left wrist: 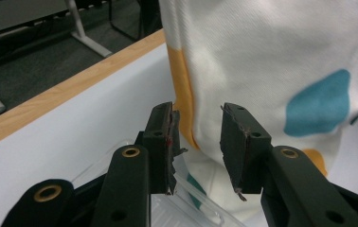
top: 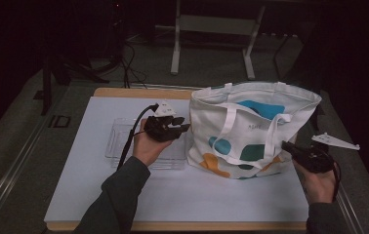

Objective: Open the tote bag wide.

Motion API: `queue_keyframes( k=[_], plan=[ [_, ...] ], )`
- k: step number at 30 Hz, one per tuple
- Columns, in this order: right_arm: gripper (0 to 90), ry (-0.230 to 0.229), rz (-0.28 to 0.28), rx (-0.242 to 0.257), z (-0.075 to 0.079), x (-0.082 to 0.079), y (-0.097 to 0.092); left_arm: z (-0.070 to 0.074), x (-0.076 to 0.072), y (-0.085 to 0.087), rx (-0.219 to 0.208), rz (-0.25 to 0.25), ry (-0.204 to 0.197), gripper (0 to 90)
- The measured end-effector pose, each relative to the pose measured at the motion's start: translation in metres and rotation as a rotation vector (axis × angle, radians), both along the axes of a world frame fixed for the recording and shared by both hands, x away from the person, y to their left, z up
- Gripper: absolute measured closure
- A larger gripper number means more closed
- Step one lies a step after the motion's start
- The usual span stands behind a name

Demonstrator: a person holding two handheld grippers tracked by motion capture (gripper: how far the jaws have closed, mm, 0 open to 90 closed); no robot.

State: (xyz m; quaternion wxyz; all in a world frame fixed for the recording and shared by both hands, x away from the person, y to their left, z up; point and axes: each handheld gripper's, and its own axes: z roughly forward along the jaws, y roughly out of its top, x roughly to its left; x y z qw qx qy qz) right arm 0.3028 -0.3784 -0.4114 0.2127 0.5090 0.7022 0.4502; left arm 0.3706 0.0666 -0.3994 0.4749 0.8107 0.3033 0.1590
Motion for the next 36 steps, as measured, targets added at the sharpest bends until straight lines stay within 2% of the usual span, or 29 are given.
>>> queue_keyframes(
  k=[4, 10, 12, 14, 16, 19, 23, 29, 36],
  plan=[
    [89.4, -0.001, 0.003, -0.001, 0.001, -0.001, -0.001, 0.003, 0.005, -0.007, -0.002, -0.003, -0.012, 60.9],
    [89.4, -0.003, 0.004, 0.005, 0.001, -0.003, -0.001, 0.006, 0.016, -0.013, -0.014, -0.001, -0.008, 60.7],
    [89.4, -0.004, 0.003, 0.009, 0.001, -0.003, -0.002, 0.006, 0.018, -0.014, -0.023, 0.003, -0.010, 64.0],
    [89.4, -0.005, 0.005, 0.010, 0.001, -0.003, -0.002, 0.005, 0.018, -0.015, -0.024, 0.000, -0.008, 71.5],
    [89.5, -0.008, 0.007, 0.011, 0.001, -0.004, -0.002, 0.006, 0.017, -0.016, -0.020, -0.010, -0.013, 79.9],
    [89.6, -0.013, 0.009, 0.004, 0.003, -0.006, -0.002, 0.008, 0.013, -0.018, -0.009, -0.017, -0.026, 84.8],
    [89.7, -0.027, 0.011, 0.002, 0.005, -0.011, -0.002, 0.012, 0.010, -0.015, -0.020, -0.030, -0.026, 85.9],
    [89.7, -0.050, 0.012, -0.002, 0.008, -0.019, -0.003, 0.022, 0.003, -0.014, -0.016, -0.050, -0.045, 86.3],
    [89.7, -0.083, 0.006, 0.033, 0.002, -0.038, -0.007, 0.027, -0.008, -0.015, -0.022, -0.076, -0.058, 86.4]
  ],
)
